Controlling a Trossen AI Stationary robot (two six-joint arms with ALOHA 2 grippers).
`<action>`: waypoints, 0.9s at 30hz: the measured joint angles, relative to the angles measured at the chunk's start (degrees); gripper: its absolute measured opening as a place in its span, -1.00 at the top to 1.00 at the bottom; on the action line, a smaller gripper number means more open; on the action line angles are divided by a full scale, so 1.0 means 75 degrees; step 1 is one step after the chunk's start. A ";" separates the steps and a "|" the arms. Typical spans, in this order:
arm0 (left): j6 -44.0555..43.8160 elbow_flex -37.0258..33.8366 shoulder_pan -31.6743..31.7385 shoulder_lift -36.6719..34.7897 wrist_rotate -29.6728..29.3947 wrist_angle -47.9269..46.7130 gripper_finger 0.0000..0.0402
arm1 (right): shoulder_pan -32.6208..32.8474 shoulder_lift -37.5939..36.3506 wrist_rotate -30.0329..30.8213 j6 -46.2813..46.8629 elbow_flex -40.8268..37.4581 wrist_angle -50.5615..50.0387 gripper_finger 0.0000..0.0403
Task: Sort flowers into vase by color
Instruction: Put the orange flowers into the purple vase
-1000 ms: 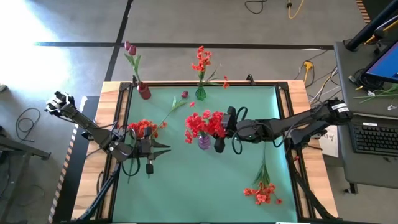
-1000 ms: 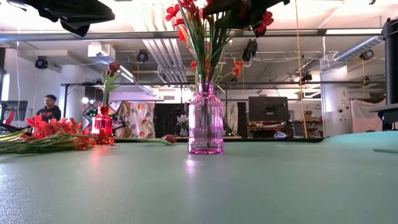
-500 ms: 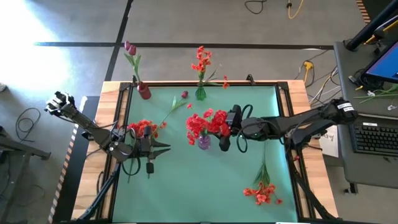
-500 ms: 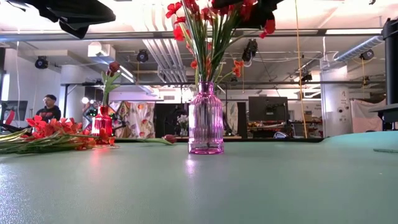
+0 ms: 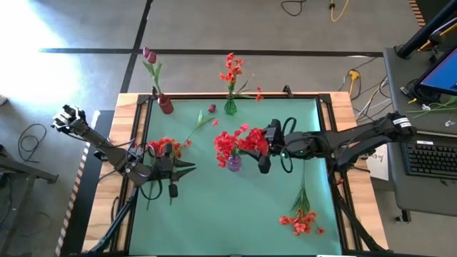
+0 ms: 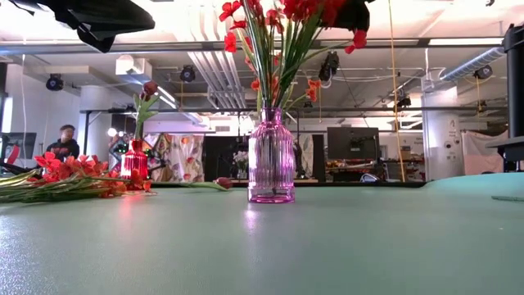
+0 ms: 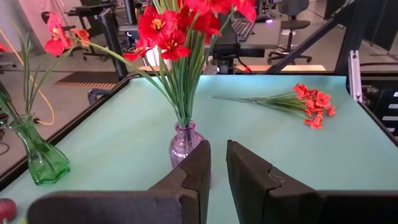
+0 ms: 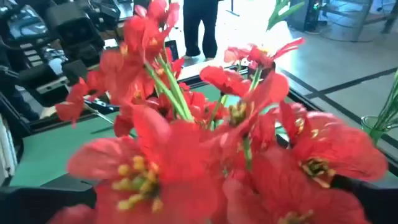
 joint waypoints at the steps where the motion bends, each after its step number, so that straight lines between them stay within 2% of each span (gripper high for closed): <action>1: 0.0002 0.0000 0.0000 0.0000 0.0001 0.0037 0.81 | 0.0000 -0.0011 -0.0007 0.0000 0.0000 -0.0003 -0.67; 17: -0.0502 0.0000 0.0000 -0.0307 0.0007 0.0318 0.81 | 0.0000 -0.0507 -0.0029 0.0137 0.0000 0.0007 -0.67; 22: -0.0592 0.0000 0.0004 0.0031 0.0050 0.1171 0.81 | 0.0000 -0.0695 -0.0027 0.0000 0.0000 0.0285 -0.67; 27: -0.0594 0.0189 0.0008 0.0297 0.0212 0.1088 0.81 | 0.0000 -0.0929 -0.0029 -0.0424 0.0000 0.0567 -0.67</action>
